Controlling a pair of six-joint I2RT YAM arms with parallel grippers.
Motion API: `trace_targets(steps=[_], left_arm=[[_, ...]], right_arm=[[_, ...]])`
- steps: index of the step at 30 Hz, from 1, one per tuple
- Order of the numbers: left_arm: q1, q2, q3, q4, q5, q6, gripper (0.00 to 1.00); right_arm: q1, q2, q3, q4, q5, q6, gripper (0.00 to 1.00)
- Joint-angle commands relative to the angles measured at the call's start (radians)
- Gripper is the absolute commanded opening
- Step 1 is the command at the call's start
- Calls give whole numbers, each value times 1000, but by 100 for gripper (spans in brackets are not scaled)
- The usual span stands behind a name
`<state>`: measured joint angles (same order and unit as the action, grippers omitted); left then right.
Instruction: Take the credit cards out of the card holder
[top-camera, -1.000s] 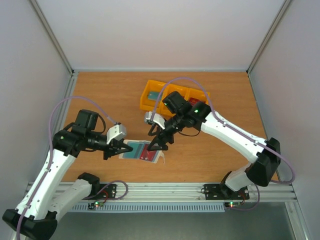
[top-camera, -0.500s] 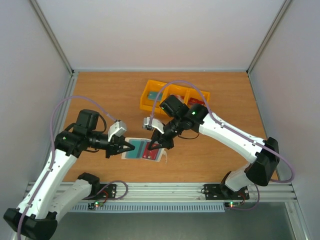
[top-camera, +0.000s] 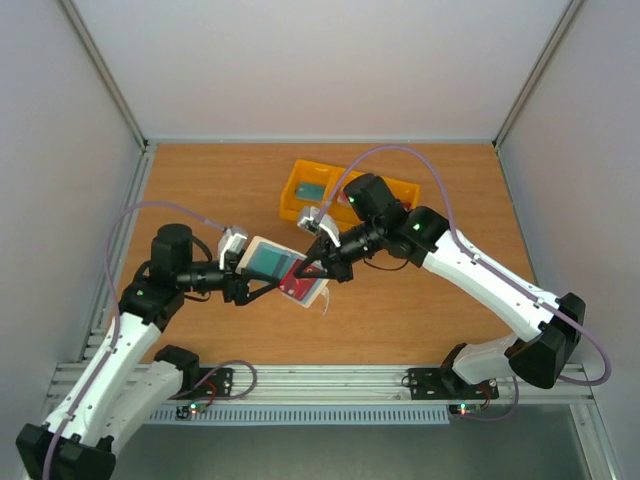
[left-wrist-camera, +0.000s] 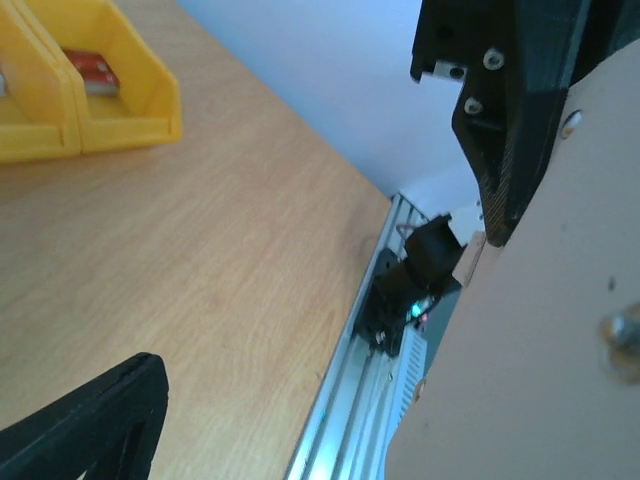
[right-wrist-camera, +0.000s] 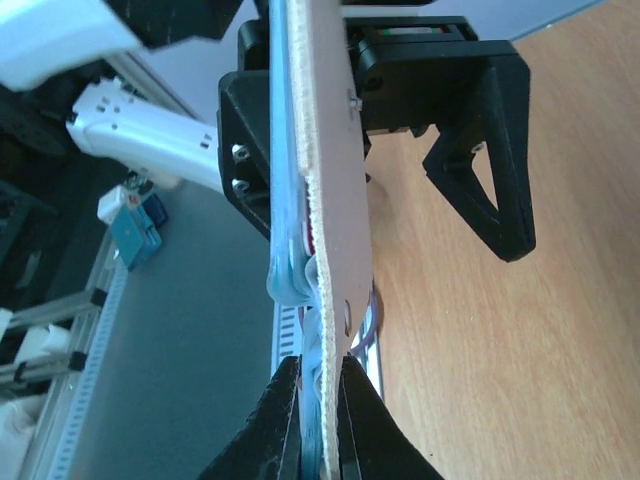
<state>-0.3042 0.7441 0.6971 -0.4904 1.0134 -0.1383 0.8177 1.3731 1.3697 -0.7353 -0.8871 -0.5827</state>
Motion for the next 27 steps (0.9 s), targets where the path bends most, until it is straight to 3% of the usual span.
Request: trace_targets(steps=[1,4,8,10,13,15,19,20,21,22,24,27], left_arm=[[13,-46,-87,443,7,-309,84],[14,-77,-158,748,47,-495,88],[14,-84,-175,766,28,-556,88],[13,-81,-176,759,-7,-583,82],[14,-82,-213,917,10,-694,72],[14,-83,-213,917,19,-737,62],[13,-78,-206,909,26,-714,15],[14,-78,-202,900,27,-712,5],[14,-78,-196,884,25,-706,1],[14,-80,-188,855,23,-694,0],[13,-88,-156,713,-9,-642,0],[13,-94,-62,296,-183,-406,0]], right_arm=[[-11,-43,-3,142,-101,123,1],[-16,-45,-9,158,-99,139,1],[-22,-45,-17,207,-114,166,1],[-28,-45,-21,234,-133,175,1],[-41,-50,-35,249,-158,175,1],[-55,-57,-60,270,-177,184,1],[-60,-58,-78,291,-181,182,1],[-58,-57,-78,287,-173,176,1],[-58,-57,-77,270,-159,161,1],[-59,-58,-75,245,-132,136,5],[-59,-65,-63,159,-23,67,28],[-60,-91,-32,21,189,-85,53]])
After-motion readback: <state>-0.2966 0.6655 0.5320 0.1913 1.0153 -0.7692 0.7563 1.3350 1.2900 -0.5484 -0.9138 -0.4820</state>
